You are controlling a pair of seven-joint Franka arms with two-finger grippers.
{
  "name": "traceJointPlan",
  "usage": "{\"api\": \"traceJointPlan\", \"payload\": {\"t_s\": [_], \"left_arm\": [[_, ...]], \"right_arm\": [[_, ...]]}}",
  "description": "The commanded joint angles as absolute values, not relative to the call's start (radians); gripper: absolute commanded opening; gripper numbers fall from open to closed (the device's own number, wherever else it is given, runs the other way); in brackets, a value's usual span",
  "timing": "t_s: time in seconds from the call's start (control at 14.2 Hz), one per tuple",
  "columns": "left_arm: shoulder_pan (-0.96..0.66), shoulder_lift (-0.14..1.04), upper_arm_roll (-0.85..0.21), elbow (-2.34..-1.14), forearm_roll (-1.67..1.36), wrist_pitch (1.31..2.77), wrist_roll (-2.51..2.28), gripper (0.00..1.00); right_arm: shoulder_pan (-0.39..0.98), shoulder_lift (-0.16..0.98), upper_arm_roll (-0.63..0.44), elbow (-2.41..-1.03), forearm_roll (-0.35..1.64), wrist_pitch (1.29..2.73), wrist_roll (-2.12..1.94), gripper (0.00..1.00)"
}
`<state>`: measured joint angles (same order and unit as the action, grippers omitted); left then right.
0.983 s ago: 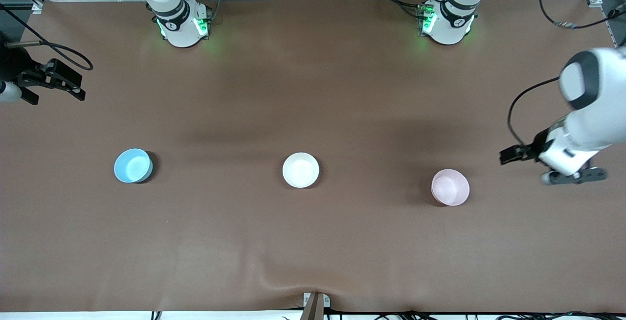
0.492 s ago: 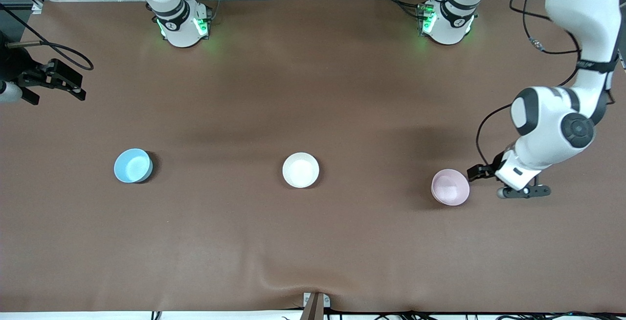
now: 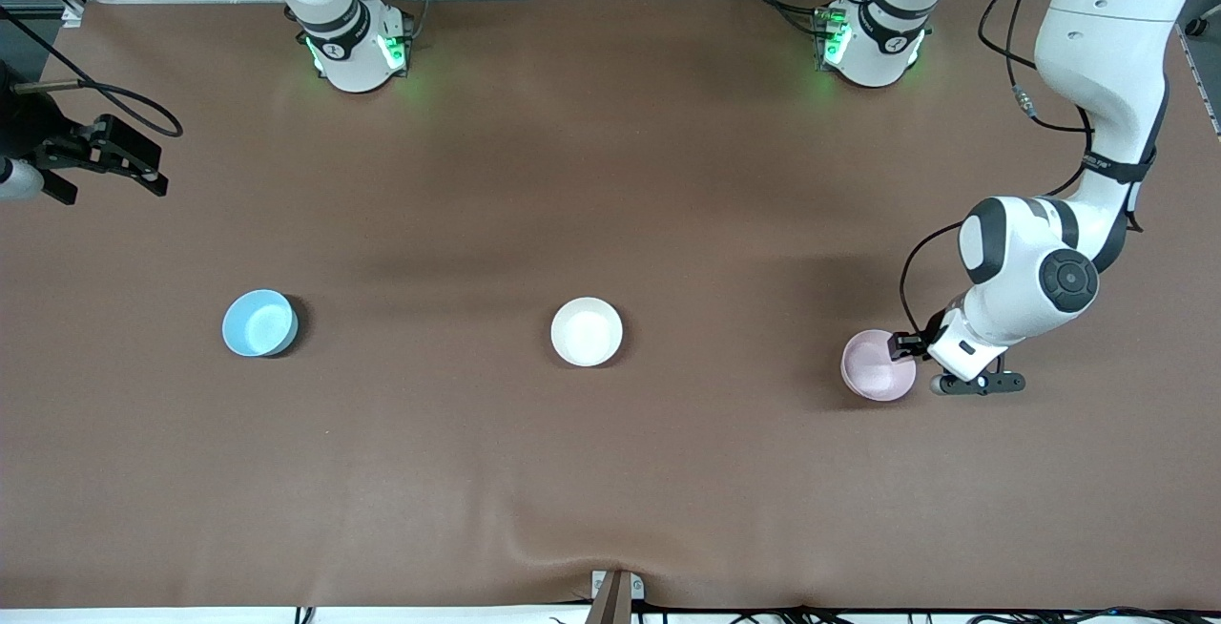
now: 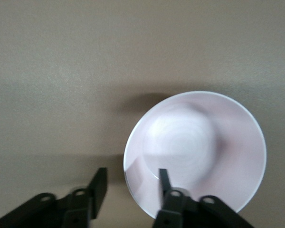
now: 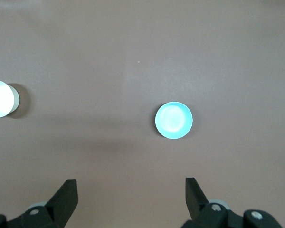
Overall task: Stack pink and blue bowls on white bowl
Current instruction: 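Reach the left gripper down to the pink bowl rim and grasp it, then carry the pink bowl with the left gripper over the white bowl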
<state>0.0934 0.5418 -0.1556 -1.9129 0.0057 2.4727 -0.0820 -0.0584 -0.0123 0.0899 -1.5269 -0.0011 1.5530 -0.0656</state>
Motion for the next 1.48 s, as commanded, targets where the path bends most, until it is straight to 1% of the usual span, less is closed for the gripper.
{"api": "traceJointPlan", "payload": {"t_s": [0.0, 0.07, 0.21, 0.35, 0.49, 0.56, 0.7, 0.84, 1.05, 1.4], "left_arm": [[0.092, 0.549, -0.156, -1.907, 0.0, 2.482, -0.094, 0.03], [0.092, 0.549, -0.156, -1.907, 0.0, 2.482, -0.094, 0.0], [0.087, 0.542, -0.158, -1.907, 0.002, 2.476, -0.095, 0.0], [0.06, 0.493, -0.17, -1.913, 0.0, 2.456, -0.098, 0.0], [0.058, 0.448, -0.243, -1.896, 0.0, 2.348, -0.161, 0.0], [0.058, 0.437, -0.286, -1.881, 0.0, 2.323, -0.232, 0.0], [0.058, 0.433, -0.377, -1.861, 0.0, 2.303, -0.375, 0.0], [0.034, 0.442, -0.434, -1.827, 0.002, 2.299, -0.471, 0.0], [-0.085, 0.448, -0.443, -1.789, 0.002, 2.299, -0.584, 0.0], [-0.264, 0.521, -0.436, -1.7, 0.012, 2.299, -0.816, 0.0]], "right_arm": [[-0.061, -0.002, 0.094, -1.506, 0.012, 1.534, -0.066, 1.0], [-0.061, -0.003, 0.094, -1.508, 0.012, 1.52, -0.066, 1.0], [-0.061, -0.002, 0.094, -1.506, 0.014, 1.519, -0.066, 1.0], [-0.061, -0.002, 0.094, -1.506, 0.014, 1.52, -0.064, 1.0], [-0.061, -0.002, 0.094, -1.506, 0.014, 1.52, -0.064, 1.0], [-0.061, -0.002, 0.095, -1.506, 0.014, 1.519, -0.064, 1.0], [-0.061, -0.002, 0.094, -1.506, 0.014, 1.509, -0.064, 1.0], [-0.066, -0.002, 0.094, -1.506, 0.014, 1.505, -0.064, 1.0], [-0.064, -0.002, 0.094, -1.508, 0.014, 1.503, -0.066, 1.0], [-0.064, -0.002, 0.094, -1.506, 0.014, 1.503, -0.066, 1.0]]}}
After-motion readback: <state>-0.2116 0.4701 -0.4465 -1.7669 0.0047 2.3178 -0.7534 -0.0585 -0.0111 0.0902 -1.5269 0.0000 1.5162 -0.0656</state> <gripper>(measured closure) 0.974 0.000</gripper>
